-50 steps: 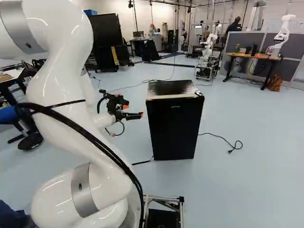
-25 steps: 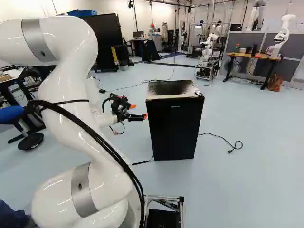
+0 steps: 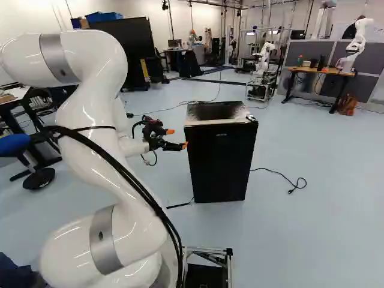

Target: Grab a drink from the fridge

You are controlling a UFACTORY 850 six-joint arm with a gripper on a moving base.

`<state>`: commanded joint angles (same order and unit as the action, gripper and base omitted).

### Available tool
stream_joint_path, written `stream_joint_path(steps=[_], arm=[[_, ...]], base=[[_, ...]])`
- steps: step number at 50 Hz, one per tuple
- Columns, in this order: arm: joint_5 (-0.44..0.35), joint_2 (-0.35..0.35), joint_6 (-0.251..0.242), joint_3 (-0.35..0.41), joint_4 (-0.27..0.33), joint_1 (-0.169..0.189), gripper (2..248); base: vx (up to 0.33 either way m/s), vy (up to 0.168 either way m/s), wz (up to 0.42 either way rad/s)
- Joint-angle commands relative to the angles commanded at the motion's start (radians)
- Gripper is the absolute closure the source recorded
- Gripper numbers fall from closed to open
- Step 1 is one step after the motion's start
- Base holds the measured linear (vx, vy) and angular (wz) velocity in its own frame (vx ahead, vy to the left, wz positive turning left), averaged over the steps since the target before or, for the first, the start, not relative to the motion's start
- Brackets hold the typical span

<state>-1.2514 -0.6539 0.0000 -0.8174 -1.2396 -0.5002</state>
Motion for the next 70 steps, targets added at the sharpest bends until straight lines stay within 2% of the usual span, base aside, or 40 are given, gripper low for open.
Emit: stream_joint_path(steps=[23, 51, 70], arm=[[0.0, -0.016, 0.0, -0.027, 0.0, 0.031, 3], [0.0, -0.017, 0.0, -0.03, 0.0, 0.086, 3], [0.0, 0.016, 0.0, 0.028, 0.0, 0.116, 3]], base=[[0.0, 0.0, 0.0], [0.0, 0.0, 0.0], [0.0, 0.0, 0.0]])
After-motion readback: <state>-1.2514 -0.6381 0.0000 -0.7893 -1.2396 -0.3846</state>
